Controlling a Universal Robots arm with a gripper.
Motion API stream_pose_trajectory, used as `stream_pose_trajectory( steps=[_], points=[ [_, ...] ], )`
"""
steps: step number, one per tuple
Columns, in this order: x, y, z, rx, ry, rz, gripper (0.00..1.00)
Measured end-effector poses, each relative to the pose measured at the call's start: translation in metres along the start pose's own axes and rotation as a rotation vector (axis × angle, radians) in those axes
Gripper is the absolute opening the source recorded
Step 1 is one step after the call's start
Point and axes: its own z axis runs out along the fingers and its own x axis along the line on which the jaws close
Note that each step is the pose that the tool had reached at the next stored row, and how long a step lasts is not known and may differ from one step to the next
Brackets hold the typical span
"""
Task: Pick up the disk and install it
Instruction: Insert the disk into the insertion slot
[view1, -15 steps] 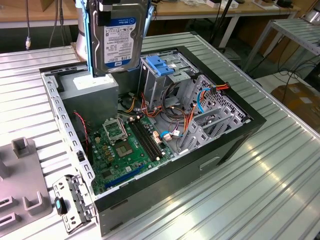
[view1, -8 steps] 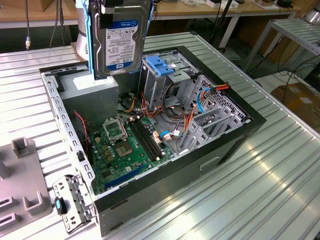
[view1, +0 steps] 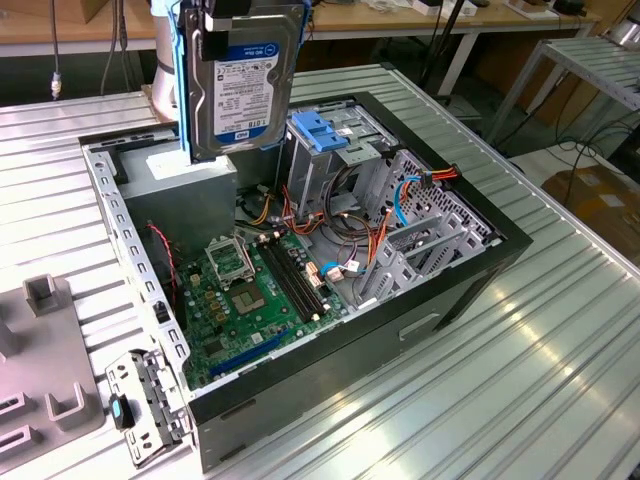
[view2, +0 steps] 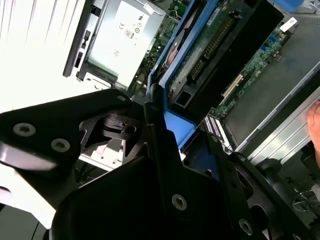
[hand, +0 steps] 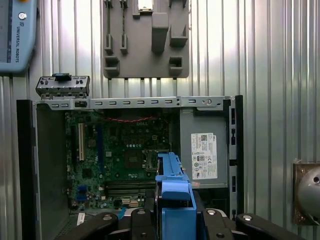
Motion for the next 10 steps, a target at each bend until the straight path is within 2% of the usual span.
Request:
stream_pose_trajectory(
  steps=[10],
  points=[
    [0.0067,-0.0002,0.0,-0.0001,0.0005,0.0,0.37]
  ],
)
